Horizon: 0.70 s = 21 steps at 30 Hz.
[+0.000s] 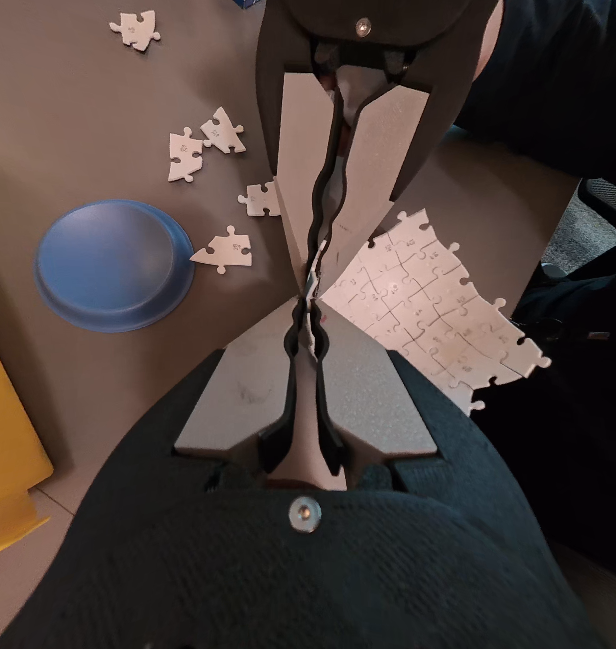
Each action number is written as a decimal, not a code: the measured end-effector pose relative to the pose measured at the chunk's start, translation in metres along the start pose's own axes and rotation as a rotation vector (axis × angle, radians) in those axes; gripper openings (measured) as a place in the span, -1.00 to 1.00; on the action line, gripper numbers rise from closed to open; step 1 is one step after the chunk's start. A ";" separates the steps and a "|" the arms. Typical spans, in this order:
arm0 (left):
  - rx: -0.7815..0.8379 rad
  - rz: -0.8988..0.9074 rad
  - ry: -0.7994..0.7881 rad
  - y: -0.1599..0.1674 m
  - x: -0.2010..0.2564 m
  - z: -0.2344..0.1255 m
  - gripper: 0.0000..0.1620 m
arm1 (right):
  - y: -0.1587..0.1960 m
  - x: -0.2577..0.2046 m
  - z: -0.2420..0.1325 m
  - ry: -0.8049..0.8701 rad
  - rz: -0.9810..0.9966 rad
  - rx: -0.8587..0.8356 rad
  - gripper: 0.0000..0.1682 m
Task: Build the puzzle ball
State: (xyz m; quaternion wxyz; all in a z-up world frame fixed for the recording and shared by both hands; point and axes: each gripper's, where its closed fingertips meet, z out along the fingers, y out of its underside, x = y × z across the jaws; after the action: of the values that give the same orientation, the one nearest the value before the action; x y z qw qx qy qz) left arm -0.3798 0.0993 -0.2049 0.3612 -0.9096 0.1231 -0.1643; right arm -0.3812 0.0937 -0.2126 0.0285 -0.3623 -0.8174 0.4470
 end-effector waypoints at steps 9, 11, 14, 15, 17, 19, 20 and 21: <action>0.013 0.003 -0.001 -0.001 0.002 -0.001 -1.00 | -0.001 -0.003 0.000 -0.016 0.002 0.011 -1.00; 0.011 -0.009 0.012 0.001 0.003 -0.001 -0.99 | -0.001 -0.004 0.001 -0.033 0.010 0.018 -1.00; 0.001 -0.019 0.024 0.003 0.005 0.000 -0.99 | 0.002 -0.006 0.002 -0.050 0.013 0.006 -1.00; 0.000 -0.020 0.019 0.004 0.005 0.001 -0.99 | 0.003 -0.006 0.002 -0.044 0.010 0.000 -1.00; -0.001 -0.023 0.015 0.003 0.004 0.001 -0.99 | 0.002 -0.005 0.002 -0.034 0.007 0.000 -1.00; 0.005 -0.024 0.003 0.002 0.003 0.000 -1.00 | 0.001 -0.004 0.002 -0.033 0.015 0.007 -1.00; 0.006 -0.029 0.004 0.002 0.003 0.000 -0.99 | 0.001 -0.004 0.001 -0.035 0.019 0.009 -1.00; 0.006 -0.033 0.002 0.001 0.003 0.000 -0.99 | 0.001 -0.004 0.001 -0.035 0.019 0.010 -1.00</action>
State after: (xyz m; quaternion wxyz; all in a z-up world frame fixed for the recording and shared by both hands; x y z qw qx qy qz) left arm -0.3770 0.0973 -0.2054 0.3612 -0.9102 0.1080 -0.1716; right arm -0.3778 0.0909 -0.2131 0.0118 -0.3622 -0.8121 0.4573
